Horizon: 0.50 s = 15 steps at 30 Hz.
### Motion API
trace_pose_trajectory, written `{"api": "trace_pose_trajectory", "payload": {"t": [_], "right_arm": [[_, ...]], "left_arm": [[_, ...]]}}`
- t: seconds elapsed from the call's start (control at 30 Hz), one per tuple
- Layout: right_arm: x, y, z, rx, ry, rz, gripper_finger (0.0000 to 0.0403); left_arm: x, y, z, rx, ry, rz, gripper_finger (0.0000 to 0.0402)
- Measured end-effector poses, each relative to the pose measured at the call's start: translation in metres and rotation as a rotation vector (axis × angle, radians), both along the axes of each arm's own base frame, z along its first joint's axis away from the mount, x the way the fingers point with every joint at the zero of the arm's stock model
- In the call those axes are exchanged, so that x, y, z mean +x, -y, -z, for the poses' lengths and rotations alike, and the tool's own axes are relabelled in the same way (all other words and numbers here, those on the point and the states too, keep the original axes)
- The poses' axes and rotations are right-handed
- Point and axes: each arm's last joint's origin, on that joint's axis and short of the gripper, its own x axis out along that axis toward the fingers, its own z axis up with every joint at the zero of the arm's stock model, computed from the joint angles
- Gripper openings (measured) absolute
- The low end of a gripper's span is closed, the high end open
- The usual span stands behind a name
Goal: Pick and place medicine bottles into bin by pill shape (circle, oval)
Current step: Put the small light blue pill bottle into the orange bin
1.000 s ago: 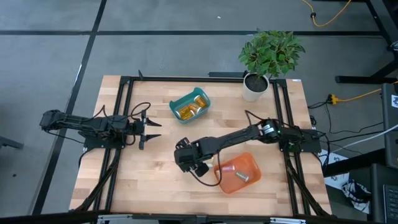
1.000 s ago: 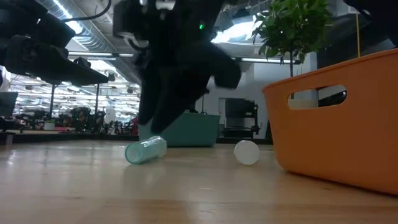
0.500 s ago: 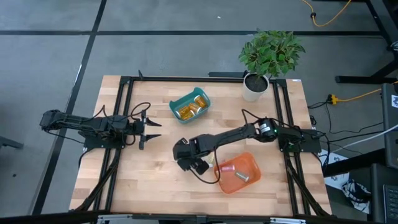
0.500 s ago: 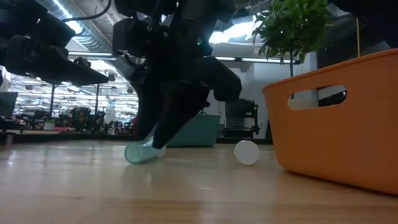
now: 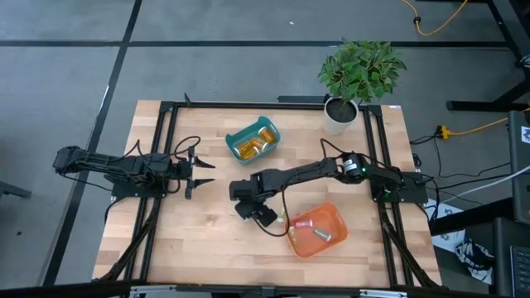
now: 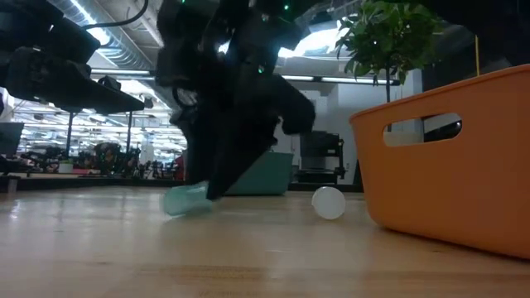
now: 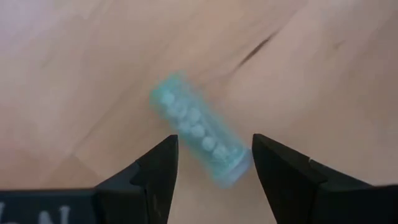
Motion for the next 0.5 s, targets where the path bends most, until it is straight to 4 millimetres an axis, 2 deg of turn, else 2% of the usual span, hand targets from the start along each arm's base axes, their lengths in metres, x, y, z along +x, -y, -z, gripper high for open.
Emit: {"api": "trace_pose_trajectory", "payload": {"t": [0.1, 0.5], "right_arm": [[0.002, 0.0, 0.012, 0.0, -0.017, 0.0, 0.0208], [0.003, 0.002, 0.016, 0.004, -0.022, 0.003, 0.0208]], "left_arm": [[0.0, 0.0, 0.0, 0.0, 0.0, 0.0, 0.0202], [0.0, 0.0, 0.0, 0.0, 0.0, 0.001, 0.0202]]}}
